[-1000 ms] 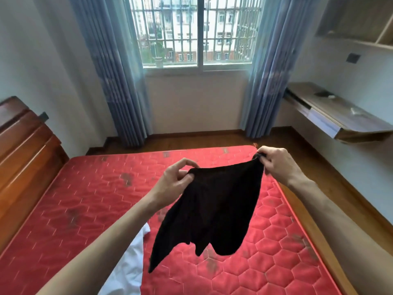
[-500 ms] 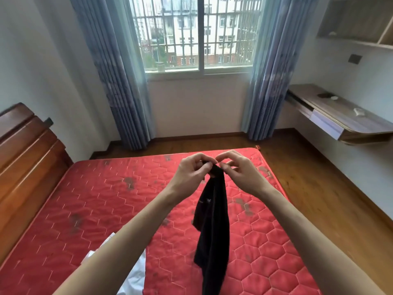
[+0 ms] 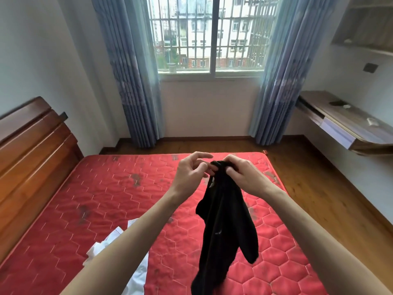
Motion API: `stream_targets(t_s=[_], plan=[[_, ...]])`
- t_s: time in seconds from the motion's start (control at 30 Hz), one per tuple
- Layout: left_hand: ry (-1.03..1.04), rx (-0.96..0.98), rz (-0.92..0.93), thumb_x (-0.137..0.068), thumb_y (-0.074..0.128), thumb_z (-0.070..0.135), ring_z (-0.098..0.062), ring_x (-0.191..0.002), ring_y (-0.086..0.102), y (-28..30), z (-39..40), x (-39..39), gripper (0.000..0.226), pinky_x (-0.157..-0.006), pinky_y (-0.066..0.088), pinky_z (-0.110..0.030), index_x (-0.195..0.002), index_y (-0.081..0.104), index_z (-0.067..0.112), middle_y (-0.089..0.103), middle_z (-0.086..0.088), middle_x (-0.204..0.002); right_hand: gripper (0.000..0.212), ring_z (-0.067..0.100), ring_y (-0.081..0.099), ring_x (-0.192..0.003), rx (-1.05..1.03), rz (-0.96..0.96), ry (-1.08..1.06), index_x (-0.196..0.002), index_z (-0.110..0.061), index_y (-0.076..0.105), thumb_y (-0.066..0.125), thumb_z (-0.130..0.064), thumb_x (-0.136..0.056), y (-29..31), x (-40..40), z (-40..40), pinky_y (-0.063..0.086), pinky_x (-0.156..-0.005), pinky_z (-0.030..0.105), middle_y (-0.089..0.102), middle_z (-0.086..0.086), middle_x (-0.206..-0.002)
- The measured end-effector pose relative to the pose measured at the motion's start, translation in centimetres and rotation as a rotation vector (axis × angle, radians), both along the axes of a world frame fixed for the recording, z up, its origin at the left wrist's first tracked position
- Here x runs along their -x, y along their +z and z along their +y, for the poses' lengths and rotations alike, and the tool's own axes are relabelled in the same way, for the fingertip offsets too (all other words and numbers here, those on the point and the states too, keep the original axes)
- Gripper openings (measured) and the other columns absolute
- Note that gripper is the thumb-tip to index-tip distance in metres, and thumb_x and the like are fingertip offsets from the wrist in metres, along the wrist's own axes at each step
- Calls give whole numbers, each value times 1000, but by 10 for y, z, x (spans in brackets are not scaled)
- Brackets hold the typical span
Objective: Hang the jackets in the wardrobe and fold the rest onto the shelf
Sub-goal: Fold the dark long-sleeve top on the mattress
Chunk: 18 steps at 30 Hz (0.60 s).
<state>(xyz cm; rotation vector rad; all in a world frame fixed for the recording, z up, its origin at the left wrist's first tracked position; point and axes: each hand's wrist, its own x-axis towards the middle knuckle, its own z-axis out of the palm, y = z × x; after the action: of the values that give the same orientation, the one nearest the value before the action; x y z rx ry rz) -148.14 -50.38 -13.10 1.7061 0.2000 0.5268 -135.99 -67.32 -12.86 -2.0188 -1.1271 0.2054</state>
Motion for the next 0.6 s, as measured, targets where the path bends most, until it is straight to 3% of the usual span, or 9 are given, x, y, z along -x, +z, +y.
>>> stream_targets(t_s=[0.1, 0.23, 0.33, 0.4, 0.5, 0.6], plan=[[6, -113, 70, -91, 56, -5, -10, -90, 68, -19, 3, 7, 40, -80, 56, -25, -118, 68, 21, 74, -2, -95, 23, 13, 52, -65, -31, 150, -38, -88, -16, 58, 39, -11, -101, 5, 2, 1, 44, -61, 37, 58, -1, -75], [-224, -284, 279, -89, 72, 16, -7, -113, 61, -53, -1, 11, 39, -96, 50, -18, -126, 63, 26, 65, 5, -119, 22, 9, 44, -60, -125, 284, -17, -78, -13, 52, 36, -14, -94, 17, 4, 3, 36, -52, 21, 49, -7, -66], [-156, -372, 339, -92, 70, 22, -11, -96, 68, -72, -9, 5, 16, -92, 57, -34, -107, 73, 21, 73, 5, -102, 23, 8, 40, -58, -174, 337, -5, -74, -14, 51, 35, -15, -91, 25, 4, 1, 33, -49, 19, 46, -7, -64], [-115, -366, 426, -95, 69, 30, -14, -84, 71, -80, -15, 1, 13, -85, 60, -41, -101, 75, 20, 75, 5, -92, 25, 10, 40, -59, -206, 358, -21, -74, -13, 52, 35, -12, -92, 29, 1, -2, 34, -50, 21, 47, -5, -65], [-63, -376, 516, -98, 68, 36, -16, -80, 72, -91, -23, -2, 20, -78, 61, -39, -100, 74, 17, 75, 2, -89, 24, 11, 43, -59, -234, 376, -69, -75, -6, 54, 35, -11, -90, 34, -5, -10, 35, -49, 25, 49, -2, -66], [-2, -501, 648, -94, 65, 29, -21, -81, 69, -102, -21, -1, 16, -70, 55, -35, -87, 63, 15, 70, 2, -85, 23, 12, 42, -58, -226, 375, -100, -76, -2, 51, 40, -20, -85, 38, -15, -22, 33, -51, 28, 47, 0, -65]])
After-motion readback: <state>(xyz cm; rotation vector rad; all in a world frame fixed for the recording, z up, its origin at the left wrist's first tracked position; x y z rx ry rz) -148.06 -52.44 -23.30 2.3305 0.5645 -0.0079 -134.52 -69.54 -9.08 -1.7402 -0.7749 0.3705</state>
